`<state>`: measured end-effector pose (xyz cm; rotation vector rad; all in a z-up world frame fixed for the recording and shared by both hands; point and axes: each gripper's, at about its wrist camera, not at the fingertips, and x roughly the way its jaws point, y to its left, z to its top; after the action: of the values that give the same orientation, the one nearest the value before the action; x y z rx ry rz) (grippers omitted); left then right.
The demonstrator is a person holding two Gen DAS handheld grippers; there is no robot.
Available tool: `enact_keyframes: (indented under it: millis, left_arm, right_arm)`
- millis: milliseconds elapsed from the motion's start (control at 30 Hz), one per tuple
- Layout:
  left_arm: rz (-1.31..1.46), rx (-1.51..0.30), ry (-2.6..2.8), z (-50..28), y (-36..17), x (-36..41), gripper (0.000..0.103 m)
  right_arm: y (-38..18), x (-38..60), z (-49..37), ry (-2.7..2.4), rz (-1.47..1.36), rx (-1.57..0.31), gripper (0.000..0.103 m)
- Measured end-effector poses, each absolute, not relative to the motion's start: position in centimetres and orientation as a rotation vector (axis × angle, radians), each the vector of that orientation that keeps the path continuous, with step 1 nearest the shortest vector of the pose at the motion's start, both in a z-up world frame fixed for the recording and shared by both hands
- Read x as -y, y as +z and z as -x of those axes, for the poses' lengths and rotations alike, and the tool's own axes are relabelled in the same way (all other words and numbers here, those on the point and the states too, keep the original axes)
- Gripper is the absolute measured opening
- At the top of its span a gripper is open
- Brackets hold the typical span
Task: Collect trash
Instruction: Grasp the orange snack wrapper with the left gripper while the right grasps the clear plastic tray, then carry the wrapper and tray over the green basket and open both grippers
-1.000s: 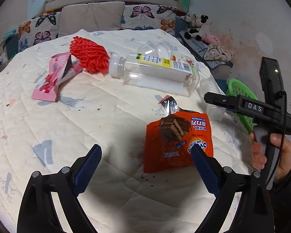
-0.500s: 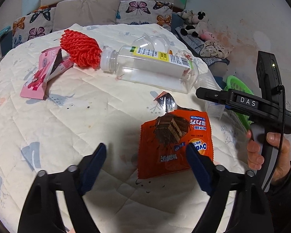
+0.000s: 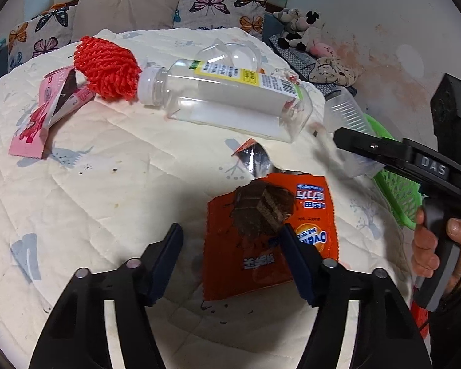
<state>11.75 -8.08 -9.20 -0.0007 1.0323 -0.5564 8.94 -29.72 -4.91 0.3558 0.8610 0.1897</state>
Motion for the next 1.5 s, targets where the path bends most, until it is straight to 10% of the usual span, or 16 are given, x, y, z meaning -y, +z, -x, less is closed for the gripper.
enact_keyframes:
  millis: [433,1500]
  left_arm:
    - [-0.008,-0.990,-0.628,-10.4,-8.0,9.5,0.014]
    - [-0.129,-0.846,-0.893,-10.7,1.6,25.8,0.008]
  right_arm:
    - [-3.1,32.3,-4.7,0.148,-0.347,-0.814,0.058]
    - [-4.8,45.8,2.0,-0.171,-0.363,-0.815,0.059]
